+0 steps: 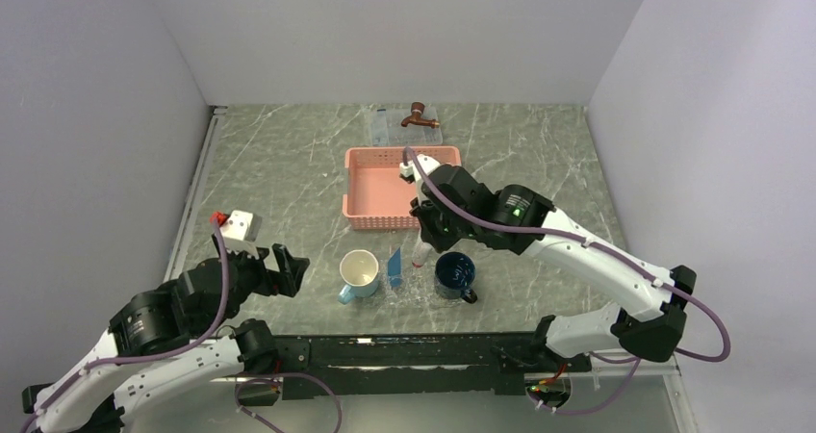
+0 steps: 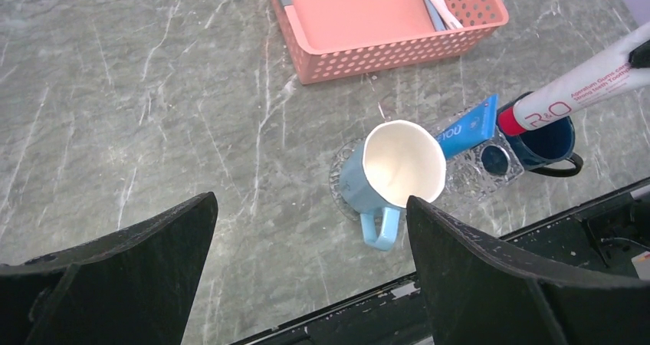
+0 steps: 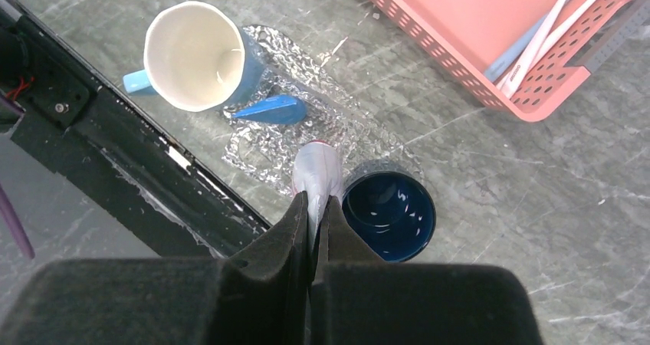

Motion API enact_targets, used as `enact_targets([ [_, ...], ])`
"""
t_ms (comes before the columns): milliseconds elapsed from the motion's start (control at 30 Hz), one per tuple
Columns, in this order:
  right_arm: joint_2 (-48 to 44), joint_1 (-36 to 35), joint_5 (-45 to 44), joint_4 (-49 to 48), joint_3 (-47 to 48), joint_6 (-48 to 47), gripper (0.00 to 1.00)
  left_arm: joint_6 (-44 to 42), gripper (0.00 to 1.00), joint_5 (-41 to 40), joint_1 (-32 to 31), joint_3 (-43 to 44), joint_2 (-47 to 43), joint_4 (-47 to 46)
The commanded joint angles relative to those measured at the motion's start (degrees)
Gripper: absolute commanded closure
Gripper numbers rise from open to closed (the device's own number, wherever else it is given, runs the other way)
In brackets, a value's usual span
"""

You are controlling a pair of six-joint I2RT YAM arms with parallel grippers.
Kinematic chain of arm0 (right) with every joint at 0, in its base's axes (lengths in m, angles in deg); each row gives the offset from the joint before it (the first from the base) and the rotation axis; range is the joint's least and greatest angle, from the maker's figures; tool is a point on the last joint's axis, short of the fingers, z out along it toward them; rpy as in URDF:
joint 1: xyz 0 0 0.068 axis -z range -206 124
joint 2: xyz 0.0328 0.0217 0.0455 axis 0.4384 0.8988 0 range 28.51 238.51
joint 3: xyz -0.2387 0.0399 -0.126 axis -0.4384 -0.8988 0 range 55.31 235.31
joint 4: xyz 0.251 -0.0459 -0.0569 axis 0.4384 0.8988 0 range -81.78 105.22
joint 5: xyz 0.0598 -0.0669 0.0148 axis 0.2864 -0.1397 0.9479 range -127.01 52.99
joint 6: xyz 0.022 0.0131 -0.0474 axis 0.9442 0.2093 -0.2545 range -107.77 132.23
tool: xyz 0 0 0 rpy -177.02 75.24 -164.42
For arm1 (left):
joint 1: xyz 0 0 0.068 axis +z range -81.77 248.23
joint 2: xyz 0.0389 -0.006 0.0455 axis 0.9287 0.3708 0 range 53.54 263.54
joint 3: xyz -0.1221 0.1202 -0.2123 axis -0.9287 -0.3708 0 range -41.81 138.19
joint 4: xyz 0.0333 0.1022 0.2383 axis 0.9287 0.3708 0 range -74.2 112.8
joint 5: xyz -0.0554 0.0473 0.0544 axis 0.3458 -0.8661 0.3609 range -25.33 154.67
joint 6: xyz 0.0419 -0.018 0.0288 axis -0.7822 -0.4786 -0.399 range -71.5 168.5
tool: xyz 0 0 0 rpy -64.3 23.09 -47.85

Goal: Prepare toiletry sets of a toothbrush and toothpaste on the tray

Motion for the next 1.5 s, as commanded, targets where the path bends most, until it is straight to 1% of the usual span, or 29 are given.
enact_targets([
  [0,0.49,-1.48,-4.47,-5.74,-0.53,1.68,1.00,2.31,0.01,-3.70,-0.30,-2.67,-4.19,-3.05],
  [233,1.44,-2.30,-5.55,-8.32,-2.84,2.35,1.00,3.19,0.01,-4.84,-0.26,-5.12,-7.48,-3.30],
  [433,2.19,-2.43,-5.55,-9.64,-4.30,2.74,1.00,3.23,0.01,-4.19,-0.26,-5.58,-6.82,-3.32],
  [733,1.79,-2.45,-6.52,-13.31,-8.87,3.97,1.00,2.36,0.01,-3.67,-0.26,-5.50,-4.81,-3.67],
  [1067,1.33,-2.51,-7.01,-17.35,-13.23,5.30,1.00,2.40,0.01,-4.28,-0.28,-5.67,-5.20,-3.64],
  [1467,1.10,-3.59,-9.11,-19.02,-16.28,7.20,1.00,2.29,0.01,-4.58,-0.26,-5.67,-5.12,-3.54],
])
